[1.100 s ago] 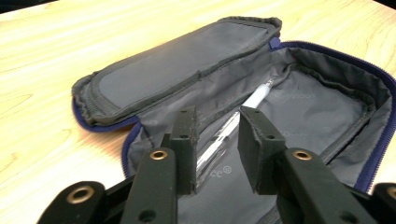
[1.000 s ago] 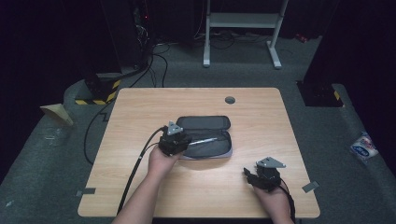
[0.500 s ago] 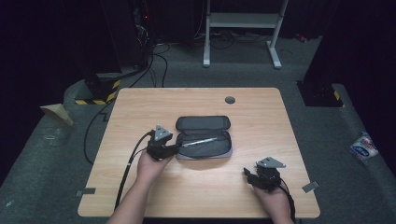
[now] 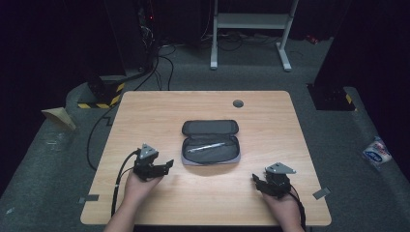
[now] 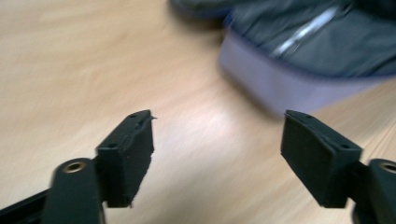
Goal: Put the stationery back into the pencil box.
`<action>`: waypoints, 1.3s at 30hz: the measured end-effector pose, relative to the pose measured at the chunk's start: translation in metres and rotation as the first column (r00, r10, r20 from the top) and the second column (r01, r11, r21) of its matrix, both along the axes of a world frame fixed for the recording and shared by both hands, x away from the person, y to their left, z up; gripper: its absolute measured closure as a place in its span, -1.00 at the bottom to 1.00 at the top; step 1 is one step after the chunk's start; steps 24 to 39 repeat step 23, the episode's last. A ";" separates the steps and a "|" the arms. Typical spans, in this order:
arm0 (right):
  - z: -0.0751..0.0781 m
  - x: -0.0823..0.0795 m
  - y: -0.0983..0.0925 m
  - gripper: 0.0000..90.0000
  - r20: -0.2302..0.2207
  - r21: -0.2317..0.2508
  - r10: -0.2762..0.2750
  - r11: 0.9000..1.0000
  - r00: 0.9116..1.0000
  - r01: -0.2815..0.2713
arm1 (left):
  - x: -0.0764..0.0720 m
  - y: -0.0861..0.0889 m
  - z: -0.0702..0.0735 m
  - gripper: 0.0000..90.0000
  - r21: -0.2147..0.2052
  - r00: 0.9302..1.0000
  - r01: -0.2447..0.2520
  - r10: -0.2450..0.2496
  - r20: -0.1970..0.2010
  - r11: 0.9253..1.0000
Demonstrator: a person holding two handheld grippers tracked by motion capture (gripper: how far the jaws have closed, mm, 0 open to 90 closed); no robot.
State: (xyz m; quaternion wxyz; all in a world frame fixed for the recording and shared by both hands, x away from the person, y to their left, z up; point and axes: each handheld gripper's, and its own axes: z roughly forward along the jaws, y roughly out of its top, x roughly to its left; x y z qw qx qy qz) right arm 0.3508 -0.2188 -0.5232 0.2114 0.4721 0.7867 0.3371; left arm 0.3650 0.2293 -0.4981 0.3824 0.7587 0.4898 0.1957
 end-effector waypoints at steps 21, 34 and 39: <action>0.000 -0.001 0.001 -0.12 0.004 -0.004 -0.002 1.000 1.000 0.002 | -0.045 0.029 -0.031 -0.67 0.103 0.998 -0.064 0.065 -0.012 0.993; 0.000 -0.001 0.001 -0.12 0.004 -0.004 -0.002 1.000 1.000 0.002 | -0.044 0.028 -0.031 -0.67 0.100 0.998 -0.064 0.066 -0.014 0.993; 0.000 -0.001 0.001 -0.12 0.004 -0.004 -0.002 1.000 1.000 0.002 | -0.044 0.028 -0.031 -0.67 0.100 0.998 -0.064 0.066 -0.014 0.993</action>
